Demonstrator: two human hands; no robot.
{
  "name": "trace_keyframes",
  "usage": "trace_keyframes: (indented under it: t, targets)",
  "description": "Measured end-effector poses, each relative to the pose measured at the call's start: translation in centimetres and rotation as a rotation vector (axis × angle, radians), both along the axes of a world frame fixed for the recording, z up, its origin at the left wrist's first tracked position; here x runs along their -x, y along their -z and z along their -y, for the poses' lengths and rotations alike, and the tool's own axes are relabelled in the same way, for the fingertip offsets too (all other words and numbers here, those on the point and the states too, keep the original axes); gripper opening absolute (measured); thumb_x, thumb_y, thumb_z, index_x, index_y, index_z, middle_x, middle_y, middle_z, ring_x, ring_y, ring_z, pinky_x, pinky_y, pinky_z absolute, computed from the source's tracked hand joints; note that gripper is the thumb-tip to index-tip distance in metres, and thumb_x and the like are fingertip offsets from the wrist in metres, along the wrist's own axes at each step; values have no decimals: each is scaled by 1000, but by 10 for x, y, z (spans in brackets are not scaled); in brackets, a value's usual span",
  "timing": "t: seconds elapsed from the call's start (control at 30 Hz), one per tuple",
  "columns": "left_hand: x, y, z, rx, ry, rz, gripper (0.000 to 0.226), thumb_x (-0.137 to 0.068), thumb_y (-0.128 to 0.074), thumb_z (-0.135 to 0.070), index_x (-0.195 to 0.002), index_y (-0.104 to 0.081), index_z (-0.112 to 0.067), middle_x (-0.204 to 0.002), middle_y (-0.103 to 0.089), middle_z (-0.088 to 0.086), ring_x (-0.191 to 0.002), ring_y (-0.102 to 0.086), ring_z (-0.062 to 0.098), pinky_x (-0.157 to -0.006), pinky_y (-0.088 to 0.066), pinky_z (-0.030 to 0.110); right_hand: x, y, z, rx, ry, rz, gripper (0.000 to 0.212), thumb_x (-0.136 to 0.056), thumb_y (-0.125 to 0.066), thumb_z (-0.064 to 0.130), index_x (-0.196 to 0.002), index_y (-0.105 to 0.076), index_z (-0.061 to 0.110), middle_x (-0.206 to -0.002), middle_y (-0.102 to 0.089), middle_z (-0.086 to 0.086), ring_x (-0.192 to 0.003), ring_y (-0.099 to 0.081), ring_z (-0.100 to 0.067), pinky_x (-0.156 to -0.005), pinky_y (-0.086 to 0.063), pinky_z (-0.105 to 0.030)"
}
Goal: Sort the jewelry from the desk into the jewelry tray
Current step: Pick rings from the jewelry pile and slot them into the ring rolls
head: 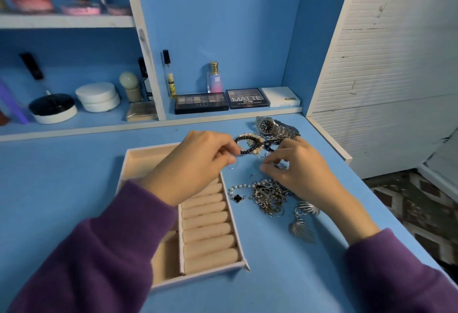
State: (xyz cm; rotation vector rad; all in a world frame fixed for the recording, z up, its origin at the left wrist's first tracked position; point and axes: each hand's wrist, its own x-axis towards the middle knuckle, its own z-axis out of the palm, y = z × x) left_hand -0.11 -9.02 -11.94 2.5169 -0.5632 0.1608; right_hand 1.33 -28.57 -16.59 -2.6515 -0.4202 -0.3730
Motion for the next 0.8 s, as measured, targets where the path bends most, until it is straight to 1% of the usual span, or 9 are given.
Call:
trace_keyframes:
  t: [0.1,0.17,0.3,0.4,0.47,0.53,0.6,0.7,0.8]
  targets:
    - [14,3,-18,3,-24,26,10,-84,-63,-19,-90,-68,-24,-70,-56,-19,-71,-48,-18,-65,-34,0,1,-6,-9,149,4,-39,29,-78,-66,46,-94,-71,24,-77,-46,13,-89,-35,-12,-67,-29,-25]
    - [20,6,-26,12,-48,30,10,-82,-64,-19,-88,-69,-25,-71,-56,-20,-73,-47,-19,-66,-34,0,0,-11,-15,179,-10,-106,29,-75,-68,50,-91,-71,25,-72,-42,17,-89,-36,-11,-68,-32,-26]
    - [26,12,-39,56,-95,46,12,-80,-67,-18,-85,-69,-28,-67,-56,-21,-75,-49,-17,-66,-34,-1,-4,-19,-23,148,-9,-252,20,-72,-73,44,-79,-69,25,-73,-61,8,-73,-52,-11,-58,-39,-25]
    - [28,14,-45,127,-144,55,14,-80,-67,-16,-84,-67,-29,-68,-57,-21,-72,-51,-16,-65,-36,-1,-5,-21,-26,80,-3,-301,10,-73,-75,32,-73,-70,24,-67,-64,10,-65,-56,-9,-56,-43,-24]
    - [27,15,-47,168,-167,57,12,-80,-67,-15,-84,-69,-27,-67,-57,-22,-68,-51,-15,-64,-36,-1,-6,-20,-26,35,0,-266,3,-75,-74,23,-73,-72,22,-67,-66,9,-67,-61,-11,-60,-49,-26]
    - [25,16,-48,183,-176,63,12,-80,-67,-15,-82,-70,-27,-67,-57,-23,-67,-51,-15,-64,-36,-1,-7,-18,-26,-9,0,-217,5,-77,-71,17,-74,-73,20,-64,-66,8,-66,-61,-9,-59,-49,-23]
    - [24,16,-49,194,-180,57,13,-80,-67,-15,-80,-69,-28,-67,-57,-24,-67,-51,-15,-63,-35,-2,-7,-17,-26,-80,-9,-178,4,-79,-71,17,-76,-73,18,-68,-67,6,-66,-61,-8,-57,-46,-16]
    - [25,18,-51,190,-170,39,18,-80,-67,-16,-76,-65,-33,-67,-57,-25,-67,-51,-16,-64,-35,-2,-4,-21,-32,-256,-74,-133,2,-79,-72,16,-79,-73,17,-68,-66,9,-61,-57,3,-57,-42,-6]
    - [27,21,-54,168,-153,9,16,-81,-66,-19,-77,-66,-34,-71,-60,-23,-72,-51,-15,-65,-36,-1,5,-26,-47,-408,-212,-174,2,-78,-72,15,-78,-72,17,-66,-67,7,-57,-55,-4,-56,-43,-12]
